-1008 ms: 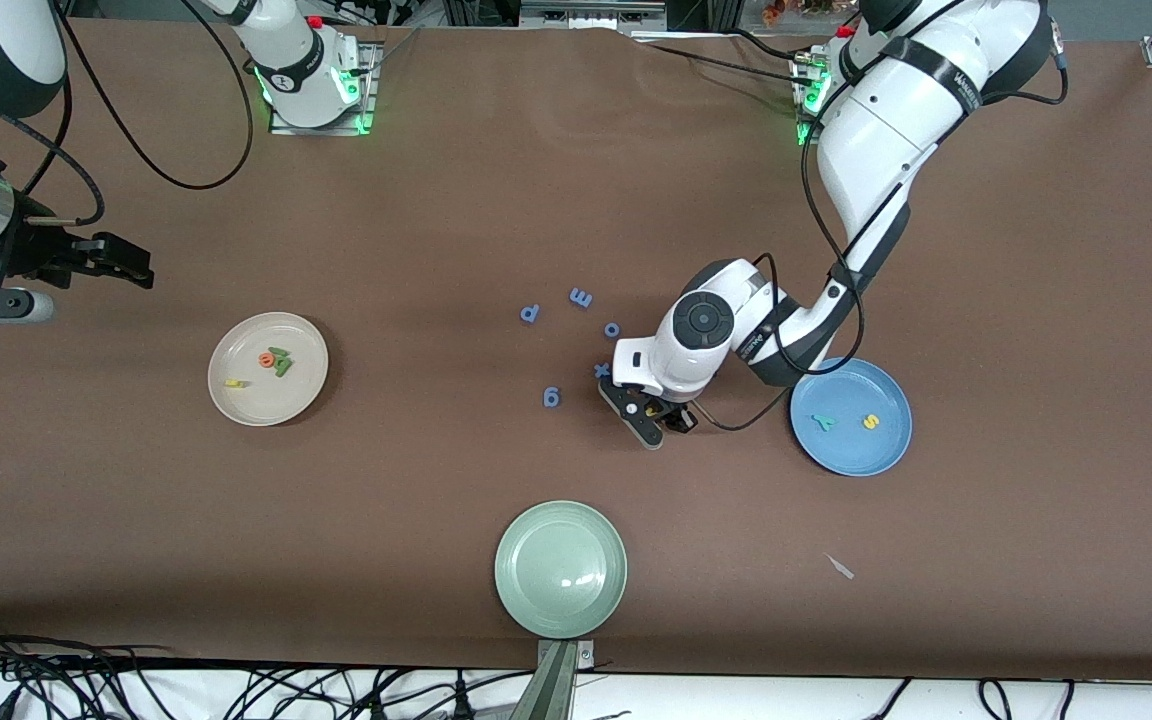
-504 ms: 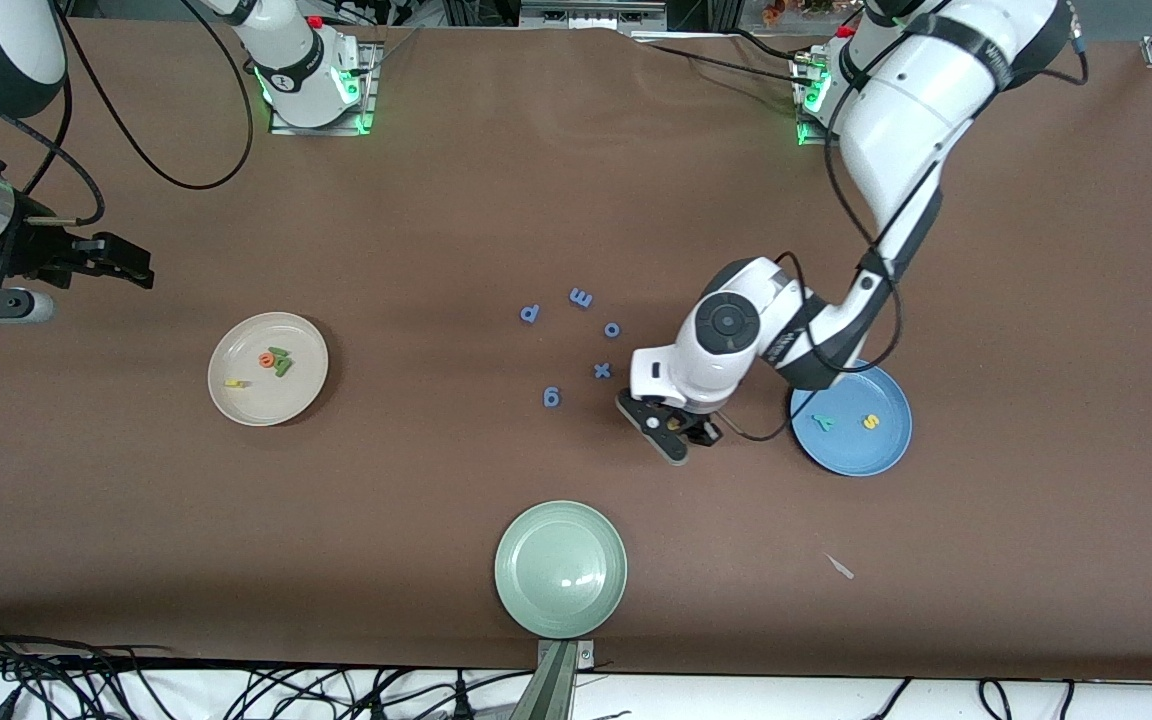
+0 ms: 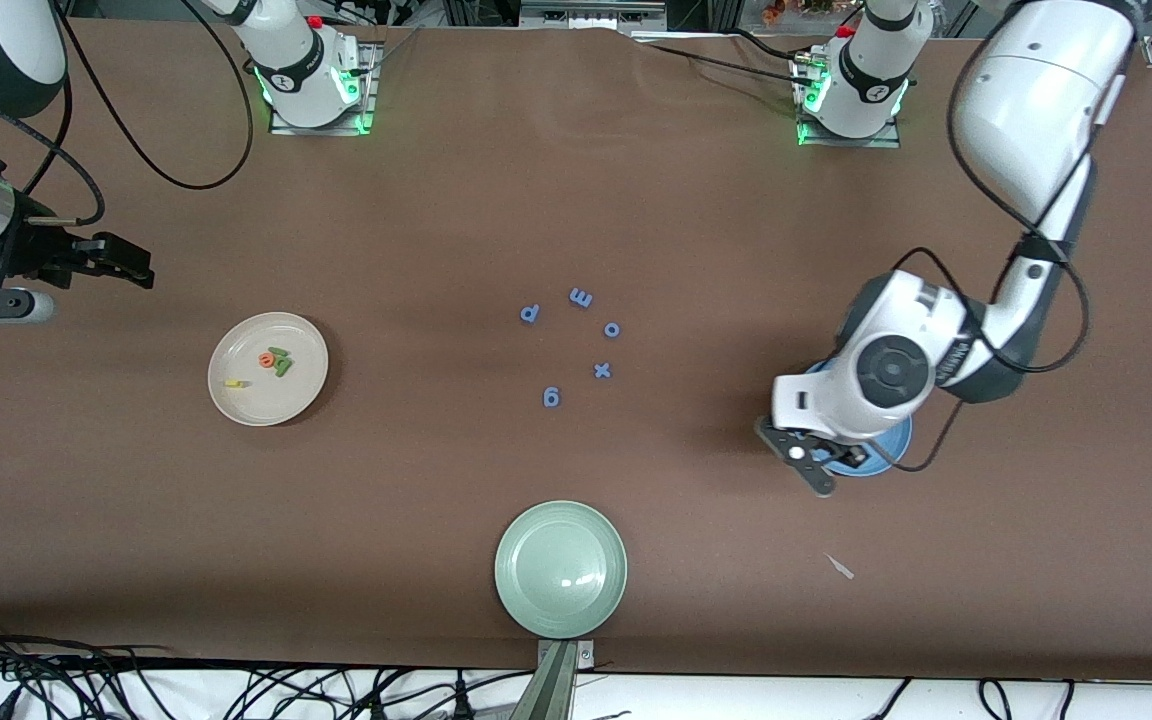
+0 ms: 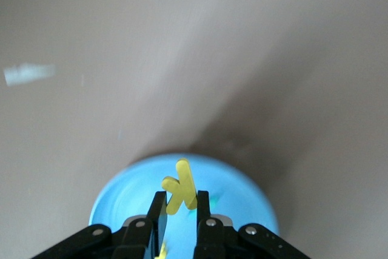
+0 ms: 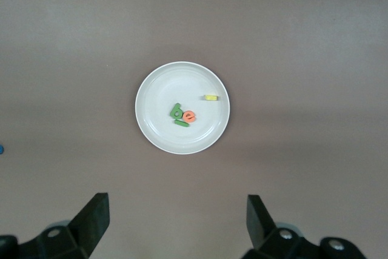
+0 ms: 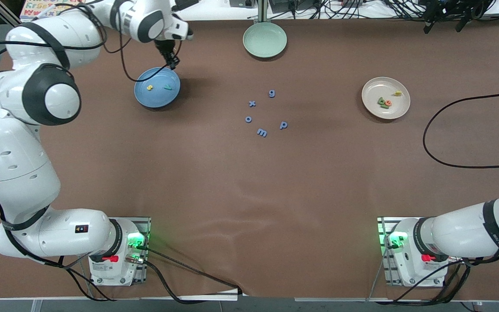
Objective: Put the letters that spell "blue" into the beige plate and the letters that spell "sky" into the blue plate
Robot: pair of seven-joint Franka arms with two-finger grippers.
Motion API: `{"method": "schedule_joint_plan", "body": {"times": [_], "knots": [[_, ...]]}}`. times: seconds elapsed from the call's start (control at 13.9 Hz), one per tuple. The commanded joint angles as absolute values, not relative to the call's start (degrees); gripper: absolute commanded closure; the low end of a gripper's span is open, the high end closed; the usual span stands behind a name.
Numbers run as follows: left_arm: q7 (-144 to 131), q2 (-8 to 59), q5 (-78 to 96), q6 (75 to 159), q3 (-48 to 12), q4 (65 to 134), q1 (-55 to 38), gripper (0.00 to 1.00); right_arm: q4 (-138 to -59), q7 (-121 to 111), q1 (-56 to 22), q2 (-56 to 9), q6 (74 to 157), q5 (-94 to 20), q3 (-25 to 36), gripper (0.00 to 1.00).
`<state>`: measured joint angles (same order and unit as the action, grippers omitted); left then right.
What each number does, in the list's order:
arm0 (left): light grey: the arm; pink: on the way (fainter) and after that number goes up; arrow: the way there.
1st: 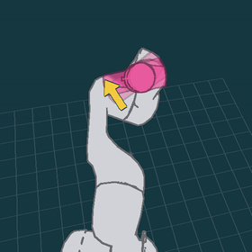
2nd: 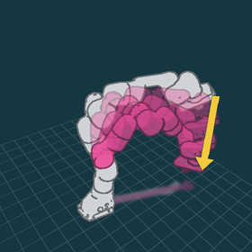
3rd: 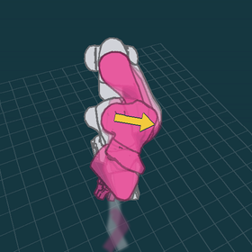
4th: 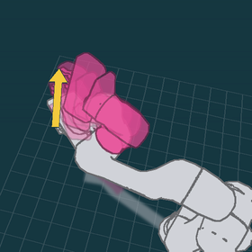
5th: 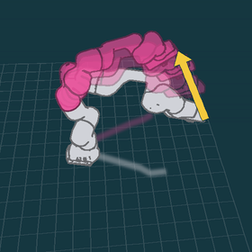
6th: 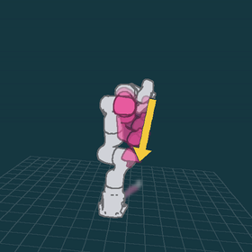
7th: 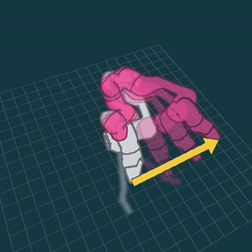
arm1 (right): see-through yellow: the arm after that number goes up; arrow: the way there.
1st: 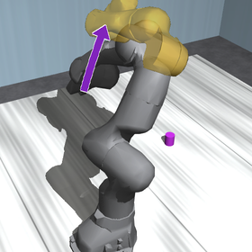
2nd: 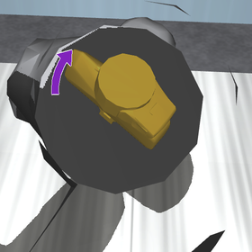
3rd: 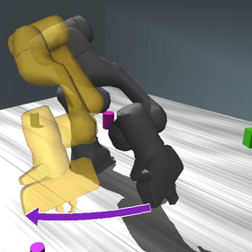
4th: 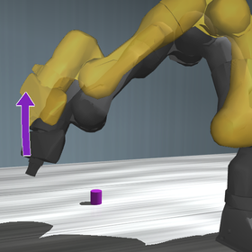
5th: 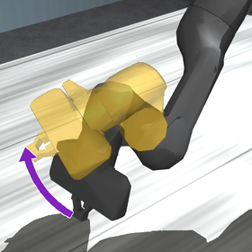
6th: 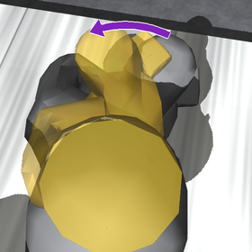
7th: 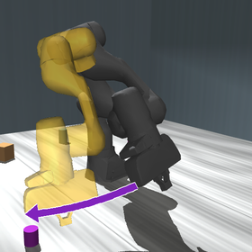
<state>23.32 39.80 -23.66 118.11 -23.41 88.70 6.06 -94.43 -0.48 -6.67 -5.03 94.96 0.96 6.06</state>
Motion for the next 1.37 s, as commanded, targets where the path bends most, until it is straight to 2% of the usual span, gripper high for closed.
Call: {"method": "schedule_joint_plan", "body": {"times": [0.0, 0.07, 0.14, 0.22, 0.43, 0.94, 1.15, 1.3], "knots": [[24.17, 36.65, -23.99, 118.65, -23.91, 96.05, 8.96, 0.77, -94.66, -0.53, -6.24, -4.66, 94.83, 0.53, 5.62, 0.0], [23.91, 36.65, -24.08, 118.74, -23.99, 97.2, 10.18, 0.69, -94.66, -0.53, -6.24, -4.66, 94.83, 0.53, 5.62, 0.0], [23.91, 36.22, -24.08, 118.65, -23.99, 97.82, 10.63, 0.22, -94.66, -0.53, -6.24, -4.66, 94.83, 0.53, 5.62, 0.0], [24.78, 34.56, -24.08, 118.39, -23.99, 98.69, 10.63, 0.0, -94.66, -0.53, -6.24, -4.66, 94.83, 0.53, 5.62, 0.0], [24.96, 27.02, -23.91, 112.88, -24.43, 96.95, 10.2, 0.0, -94.66, -0.53, -6.24, -4.66, 94.83, 0.53, 5.62, 0.0], [24.26, 18.55, -13.1, 97.05, -24.96, 82.82, 11.69, 0.0, -94.66, -0.53, -6.24, -4.66, 94.83, 0.53, 5.54, 0.0], [22.07, 11.27, -11.0, 96.5, -20.15, 82.26, 9.16, 0.0, -94.57, -0.53, -6.33, -4.66, 94.83, 0.53, 5.54, 0.0], [17.35, 5.48, -7.4, 95.72, -14.52, 84.97, 4.59, 0.0, -94.66, -0.53, -6.33, -4.66, 94.83, 0.53, 5.54, 0.0]]}}
